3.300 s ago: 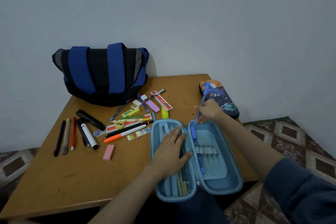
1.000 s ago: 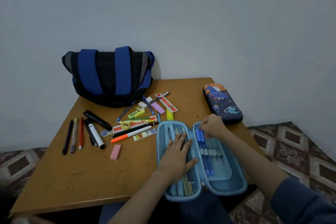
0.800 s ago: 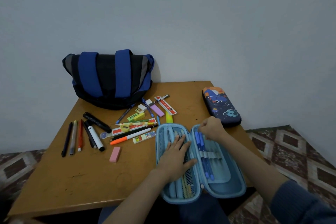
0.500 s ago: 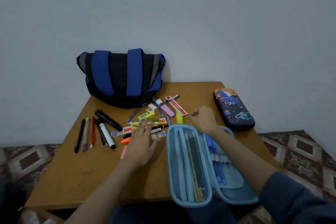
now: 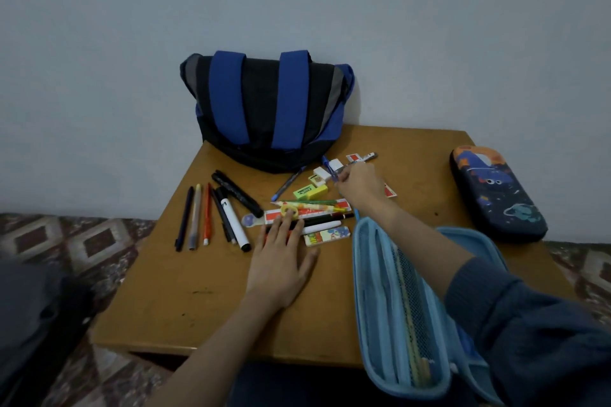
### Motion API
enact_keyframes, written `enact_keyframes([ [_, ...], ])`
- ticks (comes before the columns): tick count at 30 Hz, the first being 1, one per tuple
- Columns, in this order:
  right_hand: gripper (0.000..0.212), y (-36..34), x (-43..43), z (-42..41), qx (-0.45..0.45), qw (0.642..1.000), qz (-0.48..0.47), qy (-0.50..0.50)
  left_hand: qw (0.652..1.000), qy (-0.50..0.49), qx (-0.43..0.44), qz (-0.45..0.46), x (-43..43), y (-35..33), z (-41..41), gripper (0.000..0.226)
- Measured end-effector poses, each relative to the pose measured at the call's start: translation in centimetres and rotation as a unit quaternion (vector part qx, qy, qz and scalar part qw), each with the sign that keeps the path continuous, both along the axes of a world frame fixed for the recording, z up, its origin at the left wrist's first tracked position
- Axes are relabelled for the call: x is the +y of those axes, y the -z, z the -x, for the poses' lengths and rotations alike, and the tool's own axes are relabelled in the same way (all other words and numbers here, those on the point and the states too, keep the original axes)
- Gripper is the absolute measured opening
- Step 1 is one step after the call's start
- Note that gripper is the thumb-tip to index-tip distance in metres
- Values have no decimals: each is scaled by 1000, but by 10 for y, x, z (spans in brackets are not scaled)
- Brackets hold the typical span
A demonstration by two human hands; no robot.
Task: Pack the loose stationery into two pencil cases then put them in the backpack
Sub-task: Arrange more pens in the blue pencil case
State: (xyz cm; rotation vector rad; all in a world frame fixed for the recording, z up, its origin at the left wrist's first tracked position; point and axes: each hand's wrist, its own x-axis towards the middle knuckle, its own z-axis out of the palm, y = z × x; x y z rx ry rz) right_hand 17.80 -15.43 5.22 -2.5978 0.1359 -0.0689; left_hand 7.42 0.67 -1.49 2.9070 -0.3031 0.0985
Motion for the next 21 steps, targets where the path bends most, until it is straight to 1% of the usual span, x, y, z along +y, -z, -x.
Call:
enact_keyframes([
  [2, 21, 3, 2, -8, 2, 1000, 26, 1, 1000, 1, 0, 4, 0, 0, 0, 75],
  [5, 23, 6, 5, -17, 5, 997, 71, 9, 1000, 0, -12, 13, 1, 1, 0, 81],
  [8, 23, 9, 9, -20, 16, 995, 96, 10, 1000, -3, -21, 17, 1, 3, 0, 79],
  [12, 22, 12, 13, -20, 14, 995, 99, 27, 999, -2, -29, 18, 1, 2, 1, 78],
  [15, 22, 11, 14, -17, 30, 996, 80, 25, 999, -1, -33, 28, 1, 1, 3, 79],
  [18, 20, 7, 10, -13, 65, 996, 51, 13, 999, -2, -36, 36, 1, 2, 2, 80],
  [21, 10, -7, 3, -2, 124, 989, 74, -25, 998, 4, -44, 43, 2, 0, 3, 74],
])
